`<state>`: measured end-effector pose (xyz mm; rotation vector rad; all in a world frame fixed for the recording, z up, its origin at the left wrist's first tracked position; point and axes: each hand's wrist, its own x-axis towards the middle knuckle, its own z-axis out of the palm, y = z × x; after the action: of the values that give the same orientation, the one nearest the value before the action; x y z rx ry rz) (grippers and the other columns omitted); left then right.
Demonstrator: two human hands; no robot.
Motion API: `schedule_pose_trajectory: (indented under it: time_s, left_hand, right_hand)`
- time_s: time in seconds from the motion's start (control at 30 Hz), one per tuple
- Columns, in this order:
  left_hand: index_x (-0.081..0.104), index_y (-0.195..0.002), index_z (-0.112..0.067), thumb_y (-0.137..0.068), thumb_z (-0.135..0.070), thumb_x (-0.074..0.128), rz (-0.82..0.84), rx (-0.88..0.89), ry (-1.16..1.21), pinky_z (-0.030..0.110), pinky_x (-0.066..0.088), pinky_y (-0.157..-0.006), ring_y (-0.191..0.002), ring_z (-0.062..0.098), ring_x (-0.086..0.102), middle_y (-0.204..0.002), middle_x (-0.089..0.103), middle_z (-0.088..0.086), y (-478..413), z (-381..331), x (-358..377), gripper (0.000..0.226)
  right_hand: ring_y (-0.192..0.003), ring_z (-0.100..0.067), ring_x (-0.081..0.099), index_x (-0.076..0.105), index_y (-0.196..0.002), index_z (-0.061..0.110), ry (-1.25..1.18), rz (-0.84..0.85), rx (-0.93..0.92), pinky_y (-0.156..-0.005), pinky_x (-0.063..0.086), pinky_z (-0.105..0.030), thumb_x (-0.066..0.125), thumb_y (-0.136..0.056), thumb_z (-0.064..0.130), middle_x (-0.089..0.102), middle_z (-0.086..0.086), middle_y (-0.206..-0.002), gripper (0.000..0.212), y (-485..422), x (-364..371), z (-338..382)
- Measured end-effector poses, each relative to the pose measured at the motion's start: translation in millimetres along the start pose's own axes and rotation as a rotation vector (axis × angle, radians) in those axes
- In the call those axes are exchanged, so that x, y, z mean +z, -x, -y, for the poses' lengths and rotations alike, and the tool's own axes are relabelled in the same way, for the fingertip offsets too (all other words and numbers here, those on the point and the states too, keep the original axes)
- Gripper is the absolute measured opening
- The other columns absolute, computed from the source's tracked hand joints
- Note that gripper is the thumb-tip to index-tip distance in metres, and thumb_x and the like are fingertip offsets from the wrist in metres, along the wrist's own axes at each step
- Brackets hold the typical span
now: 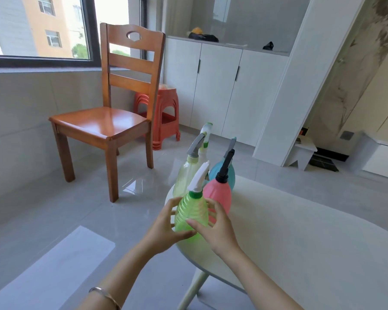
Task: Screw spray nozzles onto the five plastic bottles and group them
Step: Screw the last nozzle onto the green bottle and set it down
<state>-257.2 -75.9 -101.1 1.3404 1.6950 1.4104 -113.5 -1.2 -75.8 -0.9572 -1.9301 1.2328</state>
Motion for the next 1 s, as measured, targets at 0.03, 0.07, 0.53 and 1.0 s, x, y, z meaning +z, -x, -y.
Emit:
schedule_pose_trajectory:
  time_s: [0.03,0.07,0.53,1.0]
  left_hand:
    - [0.038,-0.121,-0.047,-0.069,-0.02,0.086,-0.006,-0.003,-0.014,0.034,0.053,-0.095,-0.123,0.01,0.05,-0.132,0.052,-0.008,-0.4,0.2,0.5,0.076]
    - [0.038,-0.118,-0.048,-0.068,-0.022,0.087,-0.012,-0.006,-0.028,0.036,0.053,-0.095,-0.123,0.011,0.049,-0.133,0.051,-0.009,-0.9,0.7,1.0,0.075]
    - [0.038,-0.109,-0.048,-0.063,-0.028,0.089,-0.09,-0.027,-0.084,0.014,0.052,-0.075,-0.108,-0.005,0.05,-0.119,0.047,-0.027,-1.1,1.1,6.4,0.071]
    - [0.013,-0.15,-0.024,-0.06,-0.071,0.066,-0.067,-0.028,-0.333,0.036,0.027,-0.114,-0.14,0.015,0.026,-0.155,0.021,-0.004,9.7,-48.3,-21.2,0.115]
  right_hand:
    - [-0.102,0.013,0.054,0.049,-0.103,0.042,-0.024,-0.005,0.008,-0.081,0.044,-0.007,0.084,-0.066,0.028,0.058,0.024,-0.108,0.053,-0.1,-0.3,-1.5]
    - [-0.102,0.014,0.055,0.049,-0.103,0.04,-0.043,-0.01,0.013,-0.081,0.045,-0.007,0.085,-0.066,0.027,0.058,0.022,-0.109,0.053,0.0,-0.6,-2.7]
    - [-0.104,0.001,0.056,0.055,-0.114,0.026,-0.011,-0.073,-0.032,-0.091,0.05,-0.026,0.084,-0.067,0.029,0.058,0.005,-0.116,0.055,3.4,-1.9,-2.0]
    - [-0.104,-0.014,0.061,0.058,-0.107,0.031,-0.209,-0.176,-0.233,-0.081,0.049,-0.014,0.07,-0.081,0.033,0.063,0.008,-0.109,0.029,27.2,-62.3,85.9]
